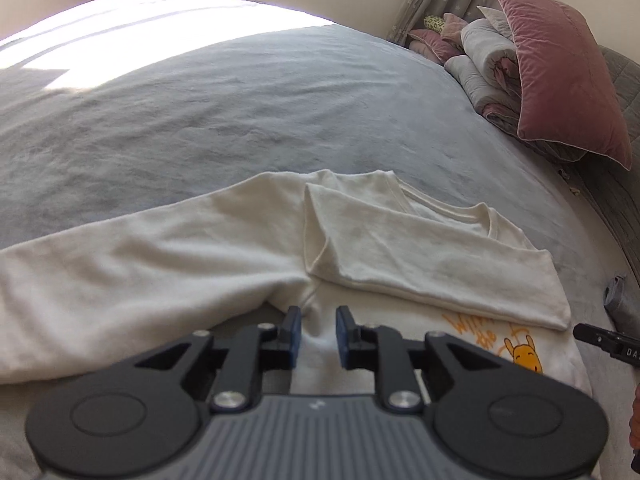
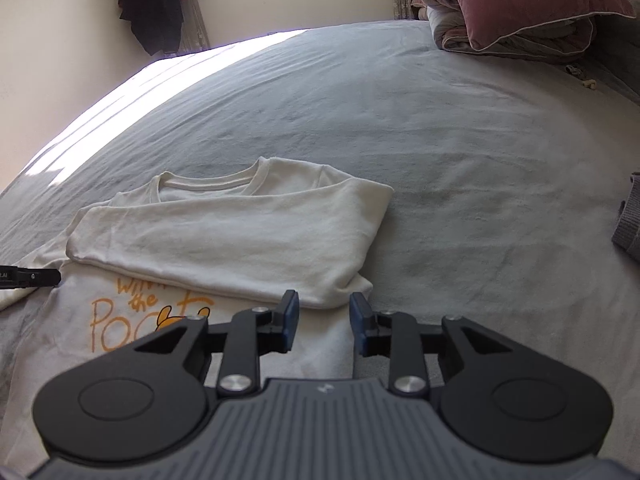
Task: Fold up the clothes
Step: 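Grasp the other sleeve cuff with the left gripper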
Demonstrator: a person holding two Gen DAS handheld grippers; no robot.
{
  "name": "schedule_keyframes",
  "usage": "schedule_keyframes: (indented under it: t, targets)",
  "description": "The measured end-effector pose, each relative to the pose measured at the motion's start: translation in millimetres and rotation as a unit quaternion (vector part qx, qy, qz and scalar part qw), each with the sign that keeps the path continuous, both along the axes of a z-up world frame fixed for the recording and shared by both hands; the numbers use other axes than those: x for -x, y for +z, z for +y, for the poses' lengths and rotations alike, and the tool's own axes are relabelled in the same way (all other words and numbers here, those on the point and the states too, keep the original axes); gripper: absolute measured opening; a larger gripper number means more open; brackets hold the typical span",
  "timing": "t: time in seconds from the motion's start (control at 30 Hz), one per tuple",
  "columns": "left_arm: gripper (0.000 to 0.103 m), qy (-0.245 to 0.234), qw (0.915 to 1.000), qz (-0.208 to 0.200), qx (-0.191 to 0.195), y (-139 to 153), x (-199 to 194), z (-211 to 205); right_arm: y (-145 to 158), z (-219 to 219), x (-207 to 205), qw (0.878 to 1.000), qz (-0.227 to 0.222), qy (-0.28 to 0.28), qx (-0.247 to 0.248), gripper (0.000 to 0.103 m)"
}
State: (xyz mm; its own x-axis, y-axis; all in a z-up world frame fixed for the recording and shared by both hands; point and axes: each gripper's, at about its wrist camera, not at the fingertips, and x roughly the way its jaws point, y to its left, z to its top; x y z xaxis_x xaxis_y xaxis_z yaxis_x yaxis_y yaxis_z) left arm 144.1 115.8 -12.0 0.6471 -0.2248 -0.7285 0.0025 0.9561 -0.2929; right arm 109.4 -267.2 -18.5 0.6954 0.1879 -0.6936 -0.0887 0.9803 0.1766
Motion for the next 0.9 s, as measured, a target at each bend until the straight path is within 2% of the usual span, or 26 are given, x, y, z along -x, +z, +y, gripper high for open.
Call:
schedule_keyframes:
  t: [0.03,0.27,0.53,0.73,0.9]
  targets:
    - [0.034,0.015,0.9999,0.001,0.001,2,4,4,2,1,3,1.0,-0.002,0.001,-0.003,0.034]
    - [0.059,0.102,0.9943,0.014,0.029,0,25,31,6,6,21,1.0,-0.01,0.005,-0.017,0.042]
    - [0.067,0.201,0.9786,0.024,0.037,-4,41,53,6,10,30,1.0,-0.014,0.004,-0.014,0.052]
    - [0.072,0.271,0.9624,0.022,0.007,-2,52,63,4,13,33,1.0,-0.013,0.005,-0.016,0.055]
    - [0.073,0.346,0.9378,0.023,-0.012,-4,61,82,4,15,35,1.0,-0.014,0.008,-0.019,0.055]
